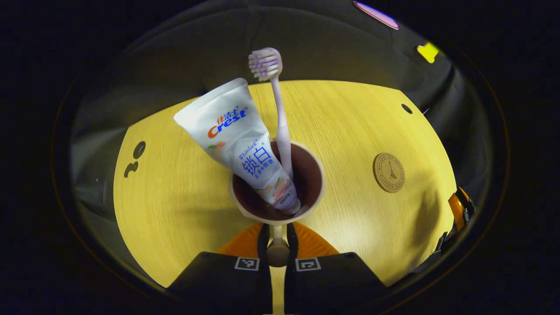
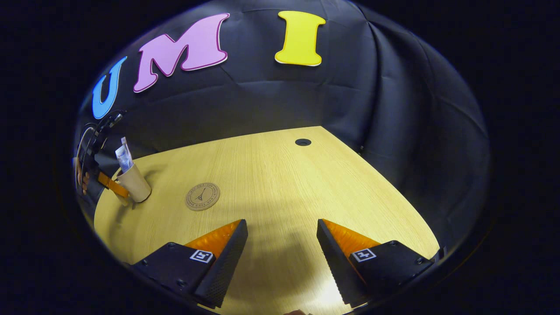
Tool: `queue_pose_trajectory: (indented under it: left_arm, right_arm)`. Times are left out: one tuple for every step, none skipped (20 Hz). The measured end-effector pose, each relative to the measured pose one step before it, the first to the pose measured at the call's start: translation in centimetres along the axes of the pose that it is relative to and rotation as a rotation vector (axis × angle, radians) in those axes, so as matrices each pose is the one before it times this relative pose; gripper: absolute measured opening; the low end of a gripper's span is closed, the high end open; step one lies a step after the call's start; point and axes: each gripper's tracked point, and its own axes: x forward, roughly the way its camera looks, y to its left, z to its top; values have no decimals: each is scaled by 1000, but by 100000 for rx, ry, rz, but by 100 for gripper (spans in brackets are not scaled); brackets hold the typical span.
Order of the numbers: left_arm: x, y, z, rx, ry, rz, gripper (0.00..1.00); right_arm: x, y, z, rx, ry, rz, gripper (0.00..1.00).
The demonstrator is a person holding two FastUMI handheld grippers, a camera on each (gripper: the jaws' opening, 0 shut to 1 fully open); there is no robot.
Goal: Put the toothbrush and toothpaste on the desktop into the cup, then pick up the cup and place it on the coaster on the desktop.
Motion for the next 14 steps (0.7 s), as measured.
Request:
queue_pose_trajectory:
  left_arm:
    - [78, -150, 177, -108, -1568, -470, 16]
    - [-155, -66, -1, 401, -723, -791, 16]
    - [-179, -64, 68, 1171, -412, -655, 16]
    - [8, 115, 244, 1605, -461, -679, 16]
    - [-13, -20, 165, 1393, -885, -754, 16]
    - [36, -42, 96, 955, -786, -881, 16]
    - [-59, -119, 92, 1091, -622, -983, 16]
    - [-41, 121, 3, 1567, -235, -742, 16]
    - [-59, 112, -22, 2424, 1, -674, 16]
    - [36, -101, 62, 1702, -40, -691, 16]
    - [-15, -142, 121, 1465, 30, -937, 16]
    - [-7, -52, 34, 1399, 105, -1519, 16]
    - [9, -54, 106, 1097, -30, -1350, 15]
    - [-64, 124, -124, 2090, 119, -1420, 16]
  right_arm:
    - [-71, 53, 68, 11, -247, 362, 97]
    - [-96, 56, 262, -130, -538, 410, 97]
    - [-19, -8, 152, -513, -332, 294, 97]
    - [-56, -114, 77, -644, -113, -28, 97]
    - [12, -105, 31, 73, -92, -61, 97]
    - [-56, -74, 91, 422, -43, 51, 97]
    - [-15, -257, 267, 280, -319, -238, 97]
    - [-110, -295, 207, 45, -582, -468, 98]
    - [-132, -333, 292, 15, -570, -479, 98]
    - [-179, -360, 243, 98, -574, -387, 98]
    - [-202, -540, 181, 118, -601, -791, 98]
    - [-223, -781, 122, 288, -447, -1142, 98]
    - [-241, -608, 64, 426, -248, -1032, 98]
    - [-309, -854, -81, 841, -192, -1458, 97]
